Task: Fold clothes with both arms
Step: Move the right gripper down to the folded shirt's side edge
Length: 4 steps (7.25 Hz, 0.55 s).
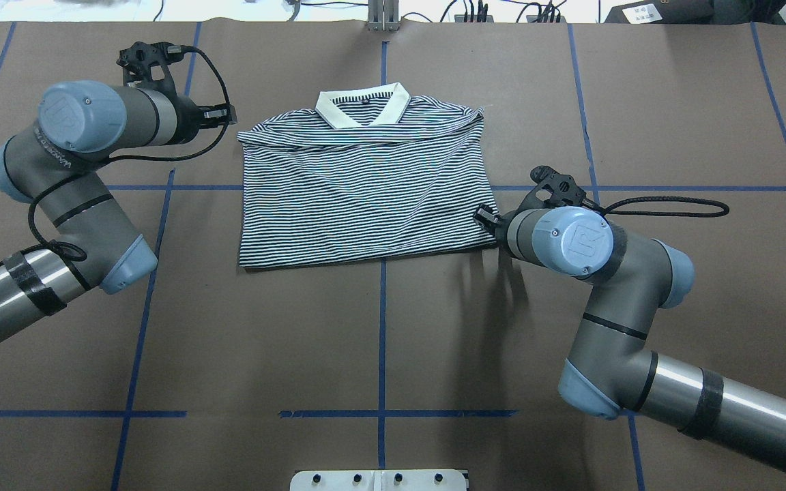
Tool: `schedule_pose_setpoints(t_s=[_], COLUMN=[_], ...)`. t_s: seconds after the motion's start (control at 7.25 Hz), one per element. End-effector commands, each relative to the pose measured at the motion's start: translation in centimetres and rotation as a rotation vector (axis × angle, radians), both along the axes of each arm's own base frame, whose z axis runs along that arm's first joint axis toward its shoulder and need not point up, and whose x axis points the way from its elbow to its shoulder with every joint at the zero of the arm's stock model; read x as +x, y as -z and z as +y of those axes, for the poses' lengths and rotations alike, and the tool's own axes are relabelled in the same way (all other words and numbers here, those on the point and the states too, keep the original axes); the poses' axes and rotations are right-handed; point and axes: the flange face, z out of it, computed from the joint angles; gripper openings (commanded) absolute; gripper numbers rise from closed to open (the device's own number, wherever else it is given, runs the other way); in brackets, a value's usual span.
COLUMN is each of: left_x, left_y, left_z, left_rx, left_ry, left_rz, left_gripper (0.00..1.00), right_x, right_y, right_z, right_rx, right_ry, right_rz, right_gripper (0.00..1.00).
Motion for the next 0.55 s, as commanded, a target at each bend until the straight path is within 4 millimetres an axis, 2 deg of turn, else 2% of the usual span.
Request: schedule_pose_setpoints(t_s=[0.0,0.14,0.28,0.41], left_x=[0.0,0.0,0.0,0.0], left_y=[0.0,0.0,0.0,0.1], left_z=[0.0,0.0,0.0,0.0], left_rx=[0.000,0.000,0.000,0.001], left_ry=[0.000,0.000,0.000,0.002], left_rz=[0.000,0.000,0.000,0.001], left_gripper=[0.54,0.54,0.54,0.54], right_x=[1.0,2.4,4.3,7.4], right_y=[0.6,1.7,2.9,4.1], right_z=[0.1,1.7,6.2,11.8], right_rx=[0.009,0.018,0.034,0.039], right_ry=[0.002,0.014,0.061,0.131], right_rz=[-0.016,-0.044,-0.086,-0.108], right_gripper=[0.00,0.00,0.00,0.00])
